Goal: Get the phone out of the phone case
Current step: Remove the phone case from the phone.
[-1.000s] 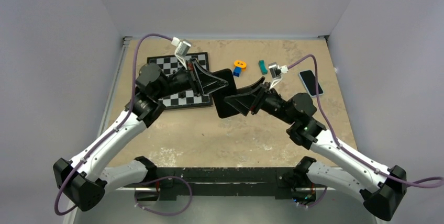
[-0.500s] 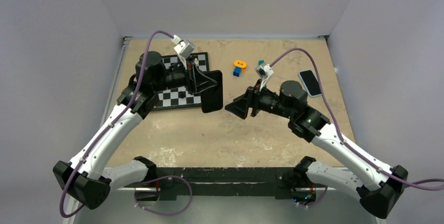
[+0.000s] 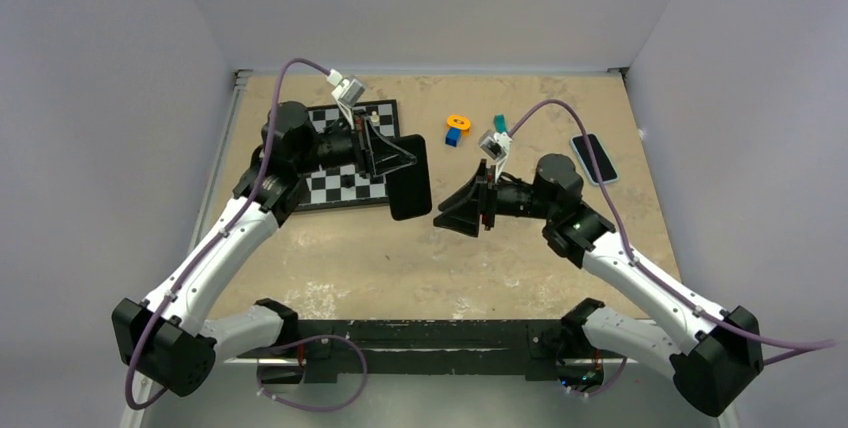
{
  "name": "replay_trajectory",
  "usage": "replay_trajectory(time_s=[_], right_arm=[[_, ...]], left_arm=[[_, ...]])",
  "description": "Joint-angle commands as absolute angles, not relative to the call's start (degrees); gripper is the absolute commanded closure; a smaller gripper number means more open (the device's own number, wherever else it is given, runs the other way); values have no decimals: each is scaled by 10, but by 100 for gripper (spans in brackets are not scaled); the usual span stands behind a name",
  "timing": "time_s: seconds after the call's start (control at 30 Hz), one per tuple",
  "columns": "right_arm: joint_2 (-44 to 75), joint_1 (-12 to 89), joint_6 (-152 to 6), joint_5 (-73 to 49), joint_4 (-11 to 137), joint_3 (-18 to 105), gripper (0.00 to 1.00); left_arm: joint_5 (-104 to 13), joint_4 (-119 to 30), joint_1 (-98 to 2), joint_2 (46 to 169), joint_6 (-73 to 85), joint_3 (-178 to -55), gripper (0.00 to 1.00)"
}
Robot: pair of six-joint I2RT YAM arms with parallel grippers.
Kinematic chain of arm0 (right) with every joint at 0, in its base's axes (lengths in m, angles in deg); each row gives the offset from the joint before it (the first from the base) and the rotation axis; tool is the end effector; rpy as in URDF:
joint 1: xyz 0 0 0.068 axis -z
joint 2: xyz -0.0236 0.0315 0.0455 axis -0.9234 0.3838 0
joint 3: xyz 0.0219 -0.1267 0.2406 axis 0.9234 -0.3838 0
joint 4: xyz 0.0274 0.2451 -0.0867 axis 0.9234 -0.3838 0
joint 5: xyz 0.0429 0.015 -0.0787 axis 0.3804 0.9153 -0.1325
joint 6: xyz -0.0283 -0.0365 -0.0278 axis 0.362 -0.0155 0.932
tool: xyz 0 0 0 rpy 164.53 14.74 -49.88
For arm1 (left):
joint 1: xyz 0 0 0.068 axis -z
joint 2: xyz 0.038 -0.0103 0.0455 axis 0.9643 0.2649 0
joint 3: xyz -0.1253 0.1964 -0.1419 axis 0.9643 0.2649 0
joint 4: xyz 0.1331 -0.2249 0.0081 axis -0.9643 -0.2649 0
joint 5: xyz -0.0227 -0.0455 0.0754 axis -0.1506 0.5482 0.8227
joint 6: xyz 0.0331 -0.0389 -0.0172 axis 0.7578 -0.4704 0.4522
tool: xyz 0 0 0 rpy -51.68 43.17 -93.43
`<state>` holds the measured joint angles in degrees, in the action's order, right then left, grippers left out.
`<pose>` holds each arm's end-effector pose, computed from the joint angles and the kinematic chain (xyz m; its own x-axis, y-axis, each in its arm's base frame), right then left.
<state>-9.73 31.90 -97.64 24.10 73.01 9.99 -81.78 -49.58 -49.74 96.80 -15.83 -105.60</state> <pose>0.1678 0.1501 0.3221 -0.5732 0.0540 -0.8177 -0.7994 0.1822 0.5724 0.2183 -0.1289 0.3873 -0.5892 -0.1552 -0.7930 0.7289 0.3213 -0.6045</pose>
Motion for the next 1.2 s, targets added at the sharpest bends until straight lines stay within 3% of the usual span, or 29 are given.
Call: replay_trajectory(time_s=[0.0,0.2,0.3,0.57,0.7,1.0,1.17], right_arm=[[-70,325,-952,289,776,114,42],[-49,326,-992,319,887,88,56],[-39,326,-1017,338,929,86,70],[-30,325,-1025,375,976,79,77],[-44,326,-999,399,987,78,100],[-74,321,-900,415,998,82,100],[-38,316,-872,407,1030,110,100]], left_arm=[[-882,-352,-513,971,-261,-1045,100],[-912,-279,-516,984,-314,-1033,100],[-916,-281,-516,985,-311,-1035,100],[-937,-259,-516,983,-329,-1036,100],[-959,-208,-516,991,-374,-1032,100],[-1015,-95,-516,1042,-497,-1036,100],[-1017,-110,-515,1051,-497,-1038,100]])
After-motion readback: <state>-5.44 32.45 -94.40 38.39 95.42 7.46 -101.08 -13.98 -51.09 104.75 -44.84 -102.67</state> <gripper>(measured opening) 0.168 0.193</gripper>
